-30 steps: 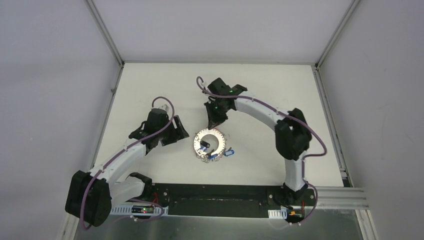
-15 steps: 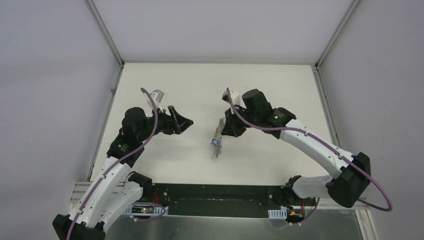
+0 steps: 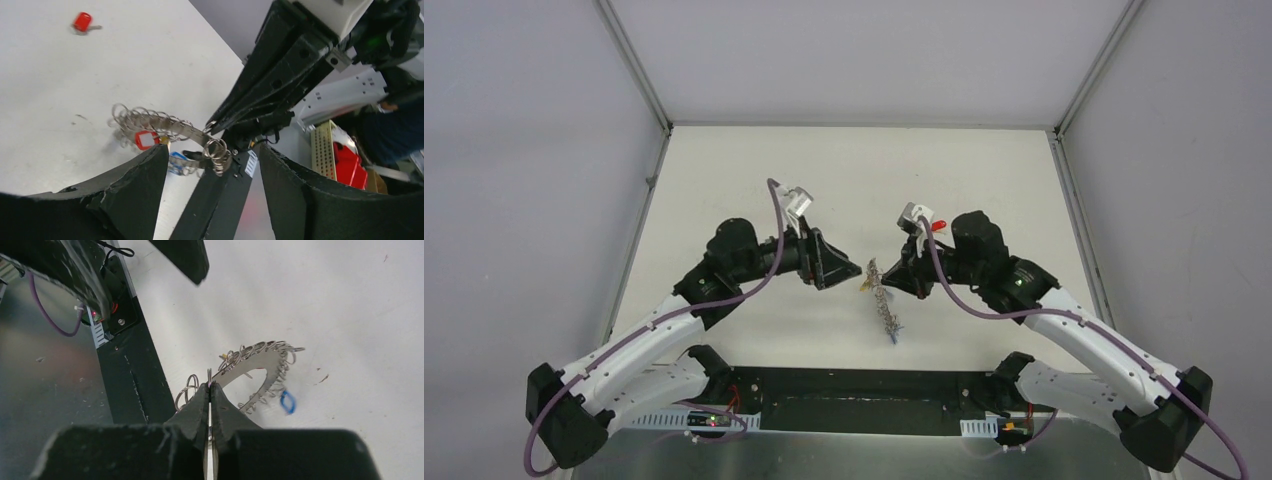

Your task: Put the keys on the keyring

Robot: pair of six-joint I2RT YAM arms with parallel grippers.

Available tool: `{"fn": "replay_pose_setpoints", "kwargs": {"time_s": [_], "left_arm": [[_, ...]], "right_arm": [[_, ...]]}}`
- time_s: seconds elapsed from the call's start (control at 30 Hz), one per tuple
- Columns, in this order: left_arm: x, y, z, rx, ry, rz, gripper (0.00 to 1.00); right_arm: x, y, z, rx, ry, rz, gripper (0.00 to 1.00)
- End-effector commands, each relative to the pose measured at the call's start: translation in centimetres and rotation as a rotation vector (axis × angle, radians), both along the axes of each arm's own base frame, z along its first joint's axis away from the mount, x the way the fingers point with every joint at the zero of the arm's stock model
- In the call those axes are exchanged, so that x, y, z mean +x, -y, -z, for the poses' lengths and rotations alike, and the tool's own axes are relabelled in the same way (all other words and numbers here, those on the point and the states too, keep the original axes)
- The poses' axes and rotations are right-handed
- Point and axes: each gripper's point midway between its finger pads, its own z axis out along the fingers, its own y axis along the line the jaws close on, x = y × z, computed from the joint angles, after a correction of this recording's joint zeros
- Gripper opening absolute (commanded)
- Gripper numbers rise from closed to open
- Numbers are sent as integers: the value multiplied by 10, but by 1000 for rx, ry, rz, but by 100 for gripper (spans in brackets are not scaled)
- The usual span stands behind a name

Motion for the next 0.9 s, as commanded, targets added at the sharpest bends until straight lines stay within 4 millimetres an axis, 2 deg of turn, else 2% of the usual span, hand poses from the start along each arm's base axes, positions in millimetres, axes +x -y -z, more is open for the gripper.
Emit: {"fn": "replay_pose_setpoints", "kwargs": {"time_s": [0.0, 0.1, 0.2, 0.43, 0.63, 0.87], "left_arm": [[-11, 27, -11, -30, 128, 67, 64], [-23, 38, -10, -38, 193, 142, 58], [-32, 40, -13, -66, 277, 193, 54], [-50, 29, -5, -52, 468, 248, 52], [-66, 17, -2, -42, 592, 282, 46], [-79, 20, 4, -35, 640, 379, 39]], "right_arm": [[3, -4, -42, 132, 248, -65, 0], [-3, -3, -43, 157, 281, -97, 0], [-9, -5, -41, 179, 307, -141, 0], [-22, -9, -39, 233, 321, -218, 0], [-43, -13, -41, 304, 339, -343, 0], [-54, -14, -49, 363, 377, -412, 0]]}}
